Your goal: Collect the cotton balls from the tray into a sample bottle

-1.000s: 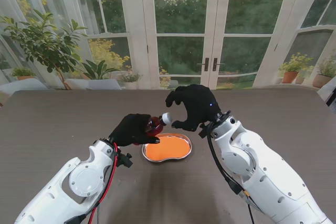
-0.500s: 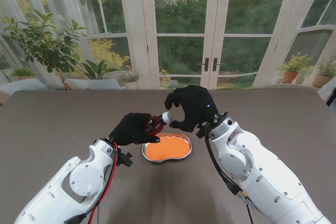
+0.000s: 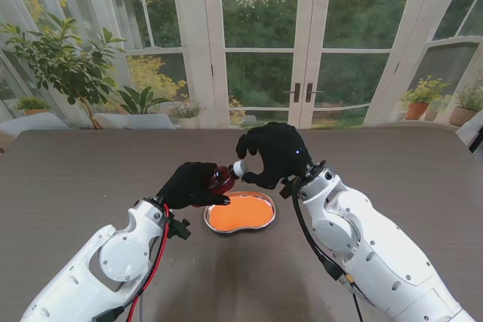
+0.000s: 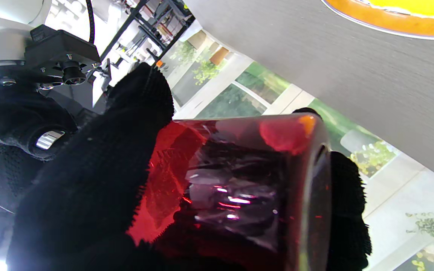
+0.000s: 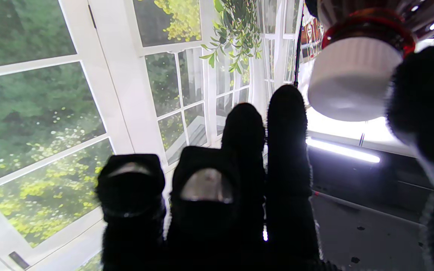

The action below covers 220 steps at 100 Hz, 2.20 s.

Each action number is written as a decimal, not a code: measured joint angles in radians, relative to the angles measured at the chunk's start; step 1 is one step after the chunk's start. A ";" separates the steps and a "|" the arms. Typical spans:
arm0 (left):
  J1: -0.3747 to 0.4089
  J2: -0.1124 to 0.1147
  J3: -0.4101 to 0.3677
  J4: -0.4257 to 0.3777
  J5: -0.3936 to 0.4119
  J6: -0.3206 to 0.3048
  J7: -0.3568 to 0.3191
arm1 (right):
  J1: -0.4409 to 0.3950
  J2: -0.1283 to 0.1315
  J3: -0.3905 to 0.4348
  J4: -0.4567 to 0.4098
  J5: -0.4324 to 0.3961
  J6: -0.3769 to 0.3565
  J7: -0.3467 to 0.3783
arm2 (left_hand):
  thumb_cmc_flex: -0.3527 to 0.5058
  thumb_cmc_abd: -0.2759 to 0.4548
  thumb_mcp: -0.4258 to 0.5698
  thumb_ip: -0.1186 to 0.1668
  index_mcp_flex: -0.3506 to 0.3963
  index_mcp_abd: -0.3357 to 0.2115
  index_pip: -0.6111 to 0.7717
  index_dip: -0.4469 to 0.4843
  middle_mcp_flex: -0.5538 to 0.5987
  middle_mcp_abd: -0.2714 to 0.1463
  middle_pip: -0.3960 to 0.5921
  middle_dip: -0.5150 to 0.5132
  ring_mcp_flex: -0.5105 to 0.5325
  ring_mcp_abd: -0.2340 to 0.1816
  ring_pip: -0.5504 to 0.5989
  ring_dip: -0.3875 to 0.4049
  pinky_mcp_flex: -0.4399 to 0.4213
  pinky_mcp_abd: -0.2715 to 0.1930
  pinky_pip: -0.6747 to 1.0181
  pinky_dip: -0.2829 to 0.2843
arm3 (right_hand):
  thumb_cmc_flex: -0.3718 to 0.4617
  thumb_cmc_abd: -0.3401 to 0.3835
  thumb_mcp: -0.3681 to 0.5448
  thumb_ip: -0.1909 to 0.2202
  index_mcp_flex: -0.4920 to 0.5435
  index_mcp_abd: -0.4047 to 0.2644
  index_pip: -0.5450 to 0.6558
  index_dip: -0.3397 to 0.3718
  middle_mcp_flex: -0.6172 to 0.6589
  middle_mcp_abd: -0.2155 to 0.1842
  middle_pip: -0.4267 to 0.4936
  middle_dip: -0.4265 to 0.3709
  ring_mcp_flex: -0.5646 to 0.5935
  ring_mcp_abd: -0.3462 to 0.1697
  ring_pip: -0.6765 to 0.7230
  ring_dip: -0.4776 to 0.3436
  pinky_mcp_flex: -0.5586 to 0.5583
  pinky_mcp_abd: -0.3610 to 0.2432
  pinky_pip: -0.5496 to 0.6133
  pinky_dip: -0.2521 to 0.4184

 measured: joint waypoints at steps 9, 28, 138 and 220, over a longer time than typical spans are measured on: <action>0.000 0.000 0.000 0.000 0.000 0.000 0.000 | 0.001 0.000 -0.001 0.001 0.001 -0.002 0.000 | 0.000 0.000 0.000 0.000 0.000 0.000 0.000 0.000 0.000 0.000 0.000 0.000 0.000 0.000 0.000 0.000 0.000 0.000 0.000 0.000 | 0.001 0.000 0.000 0.000 0.014 0.000 0.010 0.001 0.011 -0.001 0.000 0.000 0.000 0.000 0.005 0.006 0.002 0.000 0.000 -0.001; 0.000 0.000 0.000 -0.002 0.000 0.001 -0.001 | 0.002 -0.001 -0.005 0.003 0.009 -0.004 0.003 | 0.000 0.000 0.000 0.000 0.000 0.000 0.000 0.000 0.000 0.000 0.000 0.000 0.000 0.000 0.000 0.000 0.000 0.000 0.000 0.000 | 0.009 0.000 0.000 -0.022 0.028 0.000 0.020 0.009 0.033 -0.005 -0.002 0.000 0.000 0.000 0.016 0.011 0.011 0.000 0.000 -0.003; -0.001 0.001 0.001 -0.007 -0.008 0.007 -0.011 | 0.006 -0.003 -0.009 0.001 0.026 -0.009 0.028 | 0.000 0.000 0.000 0.000 0.000 0.000 0.000 0.000 0.000 0.000 0.000 0.000 0.000 0.000 0.000 0.000 0.000 0.000 0.000 0.000 | 0.025 0.040 0.000 -0.052 0.009 0.024 0.031 0.000 0.046 -0.006 -0.014 0.017 0.000 0.004 0.041 0.022 0.013 0.000 0.009 -0.007; -0.001 0.001 0.004 -0.009 -0.006 0.008 -0.013 | -0.007 -0.003 0.009 -0.017 0.048 -0.007 0.076 | 0.000 0.000 0.000 0.000 0.000 0.000 0.000 0.000 0.000 0.000 0.000 0.000 0.000 0.000 0.000 0.000 0.000 0.000 0.000 0.000 | 0.000 0.122 -0.014 -0.158 0.084 0.036 0.098 -0.136 0.145 -0.002 -0.015 0.017 0.009 0.041 0.128 0.066 0.040 0.007 0.027 -0.007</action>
